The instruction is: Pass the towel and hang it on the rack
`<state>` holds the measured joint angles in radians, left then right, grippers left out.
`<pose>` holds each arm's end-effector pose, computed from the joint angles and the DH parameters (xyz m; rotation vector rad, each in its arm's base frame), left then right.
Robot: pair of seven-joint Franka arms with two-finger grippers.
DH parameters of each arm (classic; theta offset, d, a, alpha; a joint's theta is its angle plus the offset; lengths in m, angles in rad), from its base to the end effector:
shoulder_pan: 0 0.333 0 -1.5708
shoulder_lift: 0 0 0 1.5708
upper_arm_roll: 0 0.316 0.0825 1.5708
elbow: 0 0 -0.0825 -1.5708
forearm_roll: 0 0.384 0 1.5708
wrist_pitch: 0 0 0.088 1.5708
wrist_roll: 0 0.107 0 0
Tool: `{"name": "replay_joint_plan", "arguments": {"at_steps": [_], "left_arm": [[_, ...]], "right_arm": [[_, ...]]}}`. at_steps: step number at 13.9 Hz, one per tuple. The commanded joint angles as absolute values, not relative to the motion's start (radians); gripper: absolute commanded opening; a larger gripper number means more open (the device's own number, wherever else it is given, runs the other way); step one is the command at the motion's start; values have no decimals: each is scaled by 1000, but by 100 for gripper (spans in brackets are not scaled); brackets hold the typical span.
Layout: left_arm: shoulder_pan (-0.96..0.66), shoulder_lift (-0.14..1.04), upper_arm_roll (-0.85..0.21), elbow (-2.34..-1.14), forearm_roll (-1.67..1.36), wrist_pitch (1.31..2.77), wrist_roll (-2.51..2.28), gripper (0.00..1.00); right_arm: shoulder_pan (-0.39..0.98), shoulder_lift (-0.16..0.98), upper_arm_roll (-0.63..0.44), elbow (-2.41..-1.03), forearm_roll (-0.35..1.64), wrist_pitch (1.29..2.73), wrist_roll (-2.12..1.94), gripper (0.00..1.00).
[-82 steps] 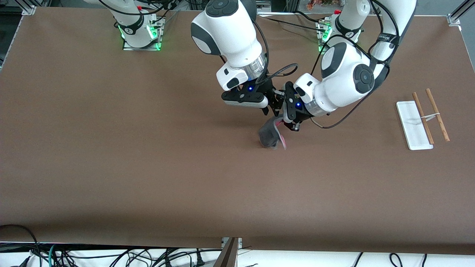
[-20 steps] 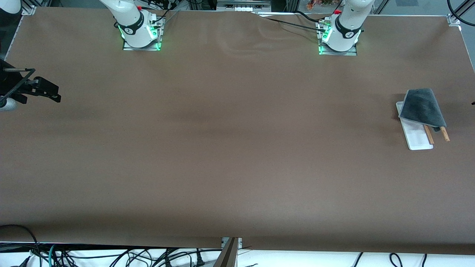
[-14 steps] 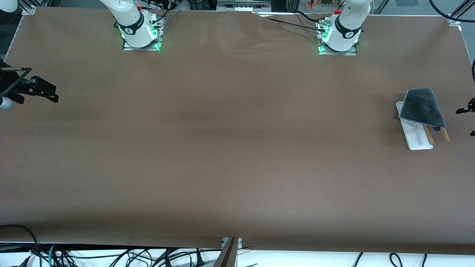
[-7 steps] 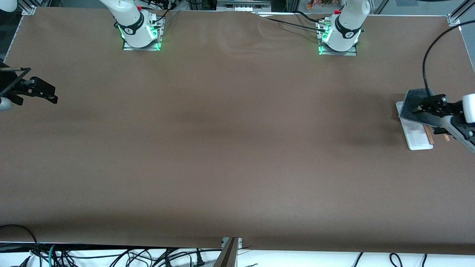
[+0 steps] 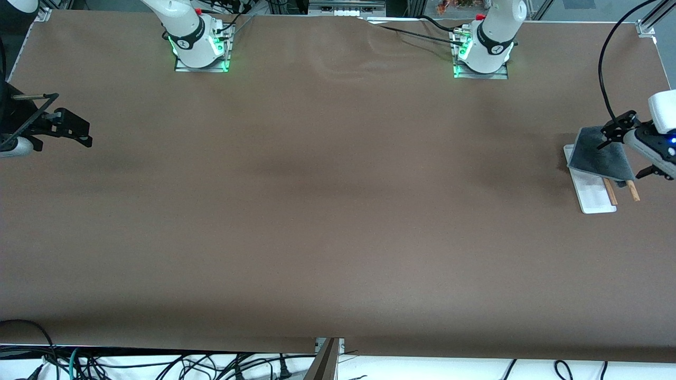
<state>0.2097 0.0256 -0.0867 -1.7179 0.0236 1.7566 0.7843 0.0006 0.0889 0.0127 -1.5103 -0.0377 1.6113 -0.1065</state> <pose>0.5678 0.0728 0.5563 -2.9460 1.0181 -0.0041 0.5857 0.0036 0.6061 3.0988 0.1878 0.0161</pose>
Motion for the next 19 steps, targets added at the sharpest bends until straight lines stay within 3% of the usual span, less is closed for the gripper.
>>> {"name": "replay_joint_plan", "arguments": {"at_steps": [1, 4, 7, 13, 19], "left_arm": [[161, -73, -72, -1816, 54, 1787, 454, 100], [141, -54, -77, -1786, 37, 1698, 160, 100], [144, -46, -78, -1789, -57, 1700, 45, 100], [14, -49, 29, -1786, -48, 1701, 43, 100], [8, -55, 31, -1781, -18, 1694, 43, 100]], "right_arm": [[-2, 101, 11, -1483, -40, 1606, -110, 100], [2, 101, 14, -1483, -40, 1606, -109, 100], [3, 101, 14, -1483, -40, 1605, -109, 100], [3, 101, 14, -1483, -40, 1606, -109, 100], [-2, 101, 11, -1483, -41, 1606, -110, 100]]}}
